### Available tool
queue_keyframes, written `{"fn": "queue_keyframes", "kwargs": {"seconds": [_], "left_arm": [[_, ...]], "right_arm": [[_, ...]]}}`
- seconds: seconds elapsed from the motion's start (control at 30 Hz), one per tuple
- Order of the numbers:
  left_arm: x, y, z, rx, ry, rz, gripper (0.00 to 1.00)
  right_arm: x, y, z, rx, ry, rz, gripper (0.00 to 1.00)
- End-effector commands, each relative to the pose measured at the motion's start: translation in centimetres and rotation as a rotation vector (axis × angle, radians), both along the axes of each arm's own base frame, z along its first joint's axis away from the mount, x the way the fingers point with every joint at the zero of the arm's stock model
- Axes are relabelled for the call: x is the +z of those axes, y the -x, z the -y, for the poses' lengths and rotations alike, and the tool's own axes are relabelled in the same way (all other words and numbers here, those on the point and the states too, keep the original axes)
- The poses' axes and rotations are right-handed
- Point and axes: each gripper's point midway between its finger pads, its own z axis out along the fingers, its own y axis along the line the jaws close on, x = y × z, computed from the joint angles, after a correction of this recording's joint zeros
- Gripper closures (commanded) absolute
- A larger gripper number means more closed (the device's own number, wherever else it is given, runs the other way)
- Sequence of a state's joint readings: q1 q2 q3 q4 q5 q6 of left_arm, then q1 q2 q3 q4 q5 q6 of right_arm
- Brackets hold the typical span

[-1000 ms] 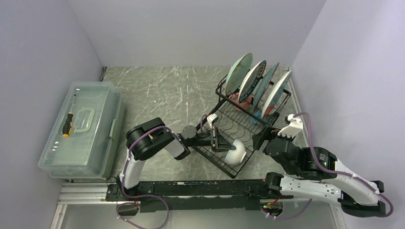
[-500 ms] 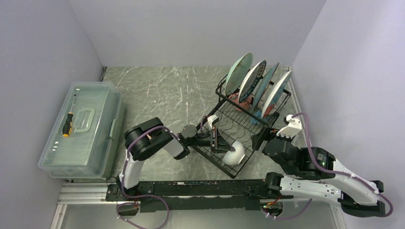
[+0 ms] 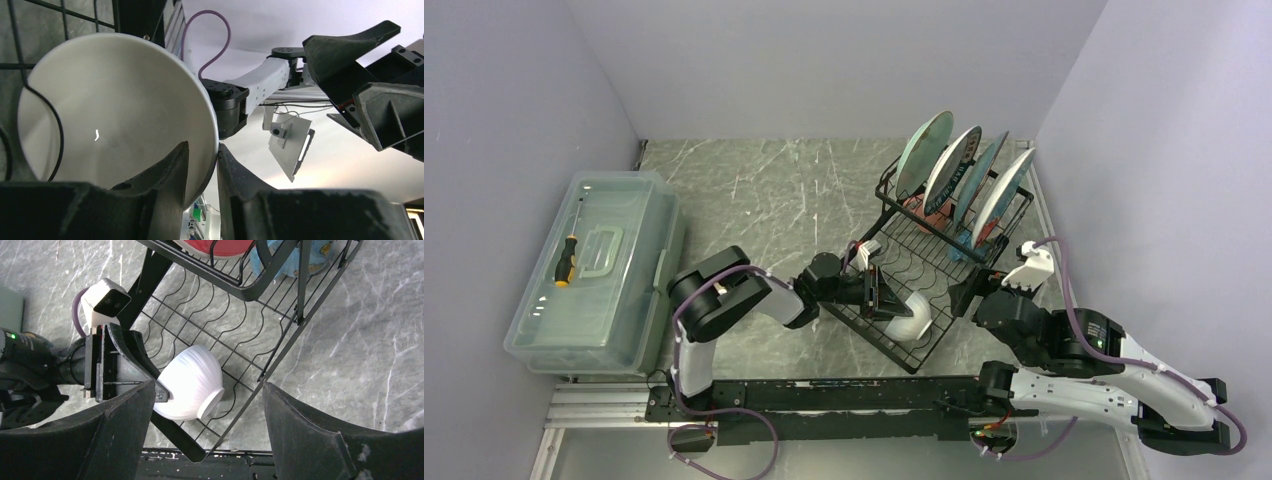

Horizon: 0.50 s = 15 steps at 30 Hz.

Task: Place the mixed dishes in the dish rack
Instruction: Insert the bowl into the dish rack.

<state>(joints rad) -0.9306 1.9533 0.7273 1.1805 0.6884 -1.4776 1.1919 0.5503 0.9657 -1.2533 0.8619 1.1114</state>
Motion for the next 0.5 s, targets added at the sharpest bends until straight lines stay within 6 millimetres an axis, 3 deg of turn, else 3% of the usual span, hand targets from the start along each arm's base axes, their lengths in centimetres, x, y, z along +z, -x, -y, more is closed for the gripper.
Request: {"fn": "queue_keyframes", "kwargs": {"seconds": [0.0,0.2,0.47], "left_arm": [[1.0,-0.1,-0.1,-0.021,-0.066,0.073,0.67],[1.7,-0.4,-0.7,-0.013,-0.177,0.178,0.56],[2.9,-0.9,-1.8,-0.018,-0.322,0.278,0.49]], "right_arm": [[0.4,-0.3,-0.3,-0.012,-0.041,0.018,0.19],[0.5,-0.3,-0.4,-0.008,-0.038,0.022,0.18],[0.5,-0.3,-0.6,-0.002,-0.039,0.024,0.17]]}}
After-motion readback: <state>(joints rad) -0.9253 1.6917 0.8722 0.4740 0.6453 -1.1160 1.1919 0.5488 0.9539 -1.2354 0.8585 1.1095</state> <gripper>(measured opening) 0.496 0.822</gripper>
